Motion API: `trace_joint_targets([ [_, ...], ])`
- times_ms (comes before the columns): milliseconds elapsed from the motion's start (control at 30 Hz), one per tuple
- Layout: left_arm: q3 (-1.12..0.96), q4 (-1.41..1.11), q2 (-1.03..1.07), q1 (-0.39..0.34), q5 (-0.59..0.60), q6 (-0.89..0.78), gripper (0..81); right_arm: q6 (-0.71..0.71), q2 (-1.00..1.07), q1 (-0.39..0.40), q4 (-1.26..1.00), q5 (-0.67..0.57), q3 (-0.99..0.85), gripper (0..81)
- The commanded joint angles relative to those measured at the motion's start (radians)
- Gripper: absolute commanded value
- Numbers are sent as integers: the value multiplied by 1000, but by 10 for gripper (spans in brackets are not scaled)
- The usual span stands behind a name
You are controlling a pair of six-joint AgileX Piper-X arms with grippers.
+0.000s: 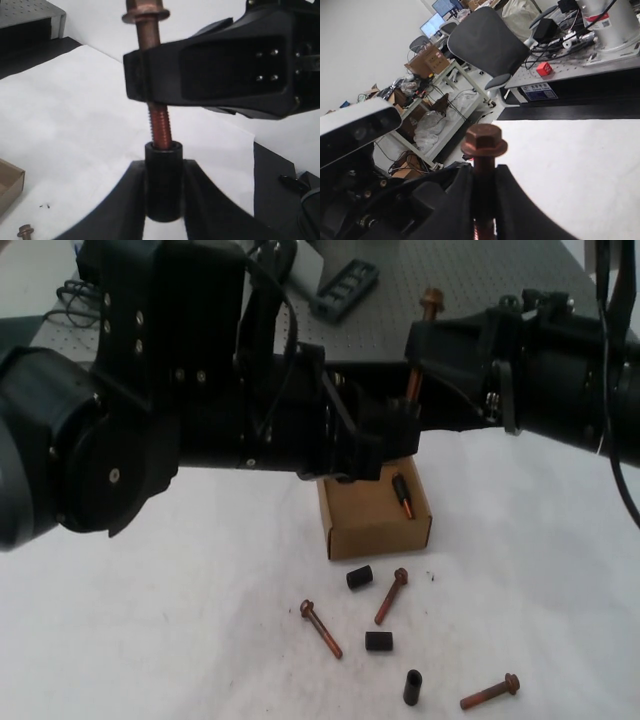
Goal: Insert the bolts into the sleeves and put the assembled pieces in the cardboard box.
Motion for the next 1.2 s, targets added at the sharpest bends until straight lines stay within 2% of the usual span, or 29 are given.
trace_joint_targets([
  [0, -4, -21, -13, 0, 4, 24, 7, 0, -11, 0, 20, -30, -3, 30],
  [233, -4, -26, -13, 0, 18, 60, 7, 0, -8, 0, 23, -102, -3, 12],
  [267, -4, -27, -13, 0, 18, 65, 7, 0, -9, 0, 23, -115, -3, 31],
  [300, -4, -28, -13, 0, 18, 71, 7, -4, -9, 0, 23, -116, -3, 85],
  [400, -4, -50, -13, 0, 18, 87, 7, -4, -9, 0, 6, -116, -3, 372],
  [433, -4, -60, -13, 0, 16, 101, 7, 1, -9, 0, 6, -113, -3, 441],
  [467, -4, -69, -13, 0, 8, 109, 7, 4, -9, 0, 9, -114, -3, 455],
  [633, -4, -115, -13, 0, -41, 121, 7, 4, -27, -37, 9, -98, -3, 431],
  [833, -4, -178, -13, 0, -138, 121, 7, -9, -100, -143, 5, -116, -3, 431],
  [933, -4, -281, -13, 0, -191, 117, 7, -20, -163, -197, 62, -133, -3, 431],
  [1100, -4, -362, 8, 0, -299, 108, 7, -121, -239, -270, 205, -124, -3, 431],
  [1167, -4, -387, 33, 0, -339, 48, 7, -139, -244, -293, 249, -122, -3, 431],
])
